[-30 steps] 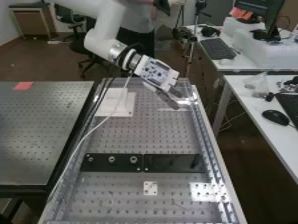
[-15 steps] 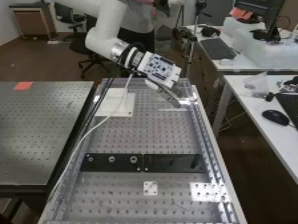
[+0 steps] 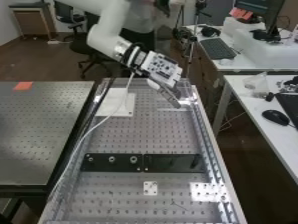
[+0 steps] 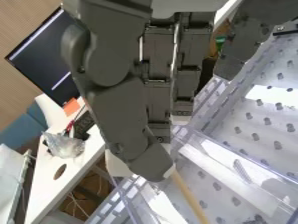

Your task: Grab the chopstick and place it in the clear container

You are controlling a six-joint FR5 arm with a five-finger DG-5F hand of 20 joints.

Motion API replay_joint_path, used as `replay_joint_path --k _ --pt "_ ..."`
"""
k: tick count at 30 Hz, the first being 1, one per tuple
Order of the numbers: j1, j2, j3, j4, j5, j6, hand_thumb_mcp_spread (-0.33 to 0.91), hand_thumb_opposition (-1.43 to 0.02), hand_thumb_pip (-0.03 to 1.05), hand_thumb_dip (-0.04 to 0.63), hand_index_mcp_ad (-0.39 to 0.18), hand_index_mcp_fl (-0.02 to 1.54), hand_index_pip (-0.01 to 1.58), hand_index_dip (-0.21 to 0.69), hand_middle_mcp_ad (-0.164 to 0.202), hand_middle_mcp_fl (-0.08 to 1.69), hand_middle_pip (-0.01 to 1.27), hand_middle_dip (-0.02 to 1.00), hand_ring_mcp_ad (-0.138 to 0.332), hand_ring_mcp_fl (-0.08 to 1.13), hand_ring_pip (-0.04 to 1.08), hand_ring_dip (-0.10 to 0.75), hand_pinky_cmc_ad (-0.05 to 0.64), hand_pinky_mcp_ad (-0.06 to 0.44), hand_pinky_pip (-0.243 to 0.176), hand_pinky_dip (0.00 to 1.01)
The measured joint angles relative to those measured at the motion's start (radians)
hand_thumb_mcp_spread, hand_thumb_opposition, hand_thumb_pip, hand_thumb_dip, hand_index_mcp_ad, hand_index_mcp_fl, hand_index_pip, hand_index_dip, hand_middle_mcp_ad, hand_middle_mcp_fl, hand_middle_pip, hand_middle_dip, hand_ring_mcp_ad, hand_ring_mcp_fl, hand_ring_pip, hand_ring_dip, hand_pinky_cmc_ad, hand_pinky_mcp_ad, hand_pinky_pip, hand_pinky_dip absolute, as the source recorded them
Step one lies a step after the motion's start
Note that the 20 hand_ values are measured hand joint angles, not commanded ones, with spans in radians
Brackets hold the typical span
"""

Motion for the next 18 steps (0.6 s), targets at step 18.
replay_joint_path --k 18 --pt "-0.012 -0.021 0.033 -0.014 -0.030 -0.046 0.88 -1.09 0.47 0.339 -0.072 1.32 0.42 0.435 -0.024 1.28 0.24 0.67 -0.021 0.70 0.12 0.482 0.463 0.265 0.017 0.15"
